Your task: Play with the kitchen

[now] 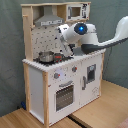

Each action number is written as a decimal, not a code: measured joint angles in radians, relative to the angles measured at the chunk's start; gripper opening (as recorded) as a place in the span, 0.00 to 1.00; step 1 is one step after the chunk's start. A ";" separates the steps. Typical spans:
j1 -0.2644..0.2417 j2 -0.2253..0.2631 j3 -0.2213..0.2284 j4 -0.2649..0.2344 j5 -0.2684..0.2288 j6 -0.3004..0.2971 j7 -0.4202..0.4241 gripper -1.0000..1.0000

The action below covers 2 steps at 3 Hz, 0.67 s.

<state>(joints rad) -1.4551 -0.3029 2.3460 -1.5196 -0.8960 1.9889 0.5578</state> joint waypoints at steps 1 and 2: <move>-0.030 -0.021 0.000 0.019 0.101 0.047 -0.001 1.00; -0.053 -0.037 0.000 0.043 0.196 0.065 -0.007 1.00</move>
<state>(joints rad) -1.5083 -0.3403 2.3464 -1.4767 -0.6997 2.0542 0.5510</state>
